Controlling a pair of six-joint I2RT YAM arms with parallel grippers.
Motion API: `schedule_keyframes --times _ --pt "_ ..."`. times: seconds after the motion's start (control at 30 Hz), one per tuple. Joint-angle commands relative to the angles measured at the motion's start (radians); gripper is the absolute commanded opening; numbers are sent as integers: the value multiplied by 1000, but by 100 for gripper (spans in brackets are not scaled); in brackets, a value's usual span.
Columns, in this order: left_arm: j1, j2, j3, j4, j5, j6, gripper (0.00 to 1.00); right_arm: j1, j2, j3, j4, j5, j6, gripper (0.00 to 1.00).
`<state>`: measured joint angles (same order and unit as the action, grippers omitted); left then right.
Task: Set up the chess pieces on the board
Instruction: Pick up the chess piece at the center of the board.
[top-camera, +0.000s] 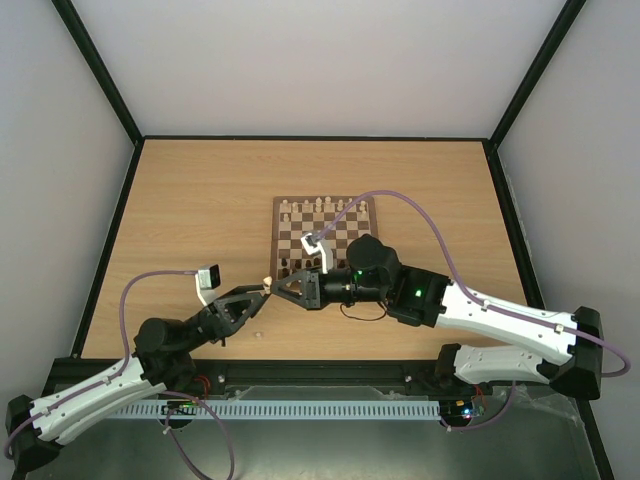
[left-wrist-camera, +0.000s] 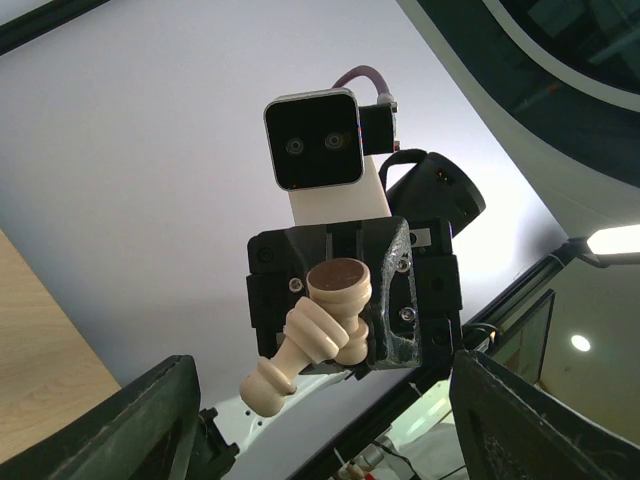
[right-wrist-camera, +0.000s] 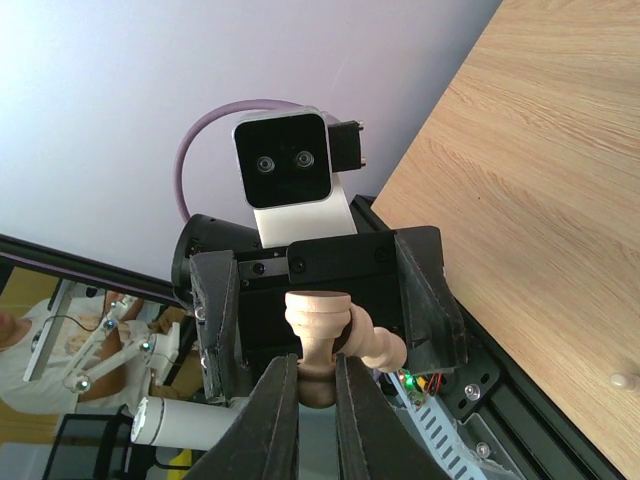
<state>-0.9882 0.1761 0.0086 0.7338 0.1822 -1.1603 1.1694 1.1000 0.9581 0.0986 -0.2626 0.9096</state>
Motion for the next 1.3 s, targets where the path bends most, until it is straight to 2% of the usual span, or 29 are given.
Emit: schedule_keyframes --times 0.0,0.27,0.77,1.0,1.27 --pt "-7 -18 -38 44 -8 4 70 -5 8 30 41 -12 3 7" --pt "-7 -34 -39 31 -8 1 62 -6 7 19 37 5 -2 7" --pt "-7 -45 -40 18 -10 -4 59 -25 -14 -21 39 31 0 7" --pt "-7 -36 -40 15 -14 -4 49 -25 -17 -27 46 32 3 7" --pt "-6 -36 -40 2 -20 -5 46 -26 -20 -30 45 30 3 7"
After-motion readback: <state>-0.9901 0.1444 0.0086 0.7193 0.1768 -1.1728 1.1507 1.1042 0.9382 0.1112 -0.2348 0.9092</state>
